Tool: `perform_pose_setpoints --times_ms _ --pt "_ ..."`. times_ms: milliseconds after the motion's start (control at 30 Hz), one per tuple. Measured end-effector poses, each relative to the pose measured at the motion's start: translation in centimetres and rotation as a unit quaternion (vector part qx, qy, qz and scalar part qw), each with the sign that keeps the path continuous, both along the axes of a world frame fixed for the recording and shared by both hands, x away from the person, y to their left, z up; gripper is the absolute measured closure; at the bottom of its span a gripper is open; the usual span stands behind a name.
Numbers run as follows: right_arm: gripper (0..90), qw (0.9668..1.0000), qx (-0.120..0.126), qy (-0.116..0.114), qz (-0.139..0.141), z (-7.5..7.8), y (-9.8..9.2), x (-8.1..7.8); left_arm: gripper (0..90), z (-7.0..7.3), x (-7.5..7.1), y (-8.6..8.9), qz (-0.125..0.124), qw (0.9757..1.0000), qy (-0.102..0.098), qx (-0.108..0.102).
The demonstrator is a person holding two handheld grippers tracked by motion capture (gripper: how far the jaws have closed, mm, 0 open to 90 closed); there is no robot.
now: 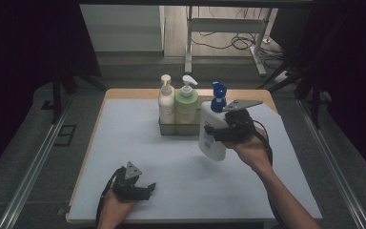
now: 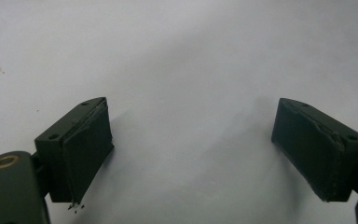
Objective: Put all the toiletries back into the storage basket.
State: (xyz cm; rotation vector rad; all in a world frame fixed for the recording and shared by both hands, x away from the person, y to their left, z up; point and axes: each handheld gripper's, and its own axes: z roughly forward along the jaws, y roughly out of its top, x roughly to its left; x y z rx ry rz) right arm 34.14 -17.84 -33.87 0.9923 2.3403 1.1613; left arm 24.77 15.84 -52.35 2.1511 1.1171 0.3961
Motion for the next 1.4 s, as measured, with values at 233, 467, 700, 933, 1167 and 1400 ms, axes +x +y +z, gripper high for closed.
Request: perform_pose_setpoints --times_ms 233,467,700,933,1167,1400 --pt "39.9 0.9998 0.001 -0.006 -0.020 0.8 -0.9 0.9 12.0 0.0 0.0 0.0 0.000 1.0000 0.000 0.000" --pt "39.9 0.9992 0.007 -0.018 -0.036 1.6 -1.4 2.3 12.0 0.0 0.0 0.0 0.000 1.0000 0.000 0.001" --pt "40.0 0.9984 0.011 -0.026 -0.048 2.0 -1.3 3.7 12.0 0.0 0.0 0.0 0.000 1.0000 0.000 0.001" --pt "40.0 0.9976 0.009 -0.032 -0.061 2.2 -1.1 4.9 12.0 0.0 0.0 0.0 0.000 1.0000 0.000 0.001" --pt "40.0 0.9962 0.016 -0.036 -0.078 2.4 -1.1 6.3 12.0 0.0 0.0 0.0 0.000 1.0000 0.000 0.001" --pt "40.1 0.9950 0.014 -0.041 -0.090 2.7 -1.0 7.6 12.0 0.0 0.0 0.0 0.000 1.0000 0.000 0.001"
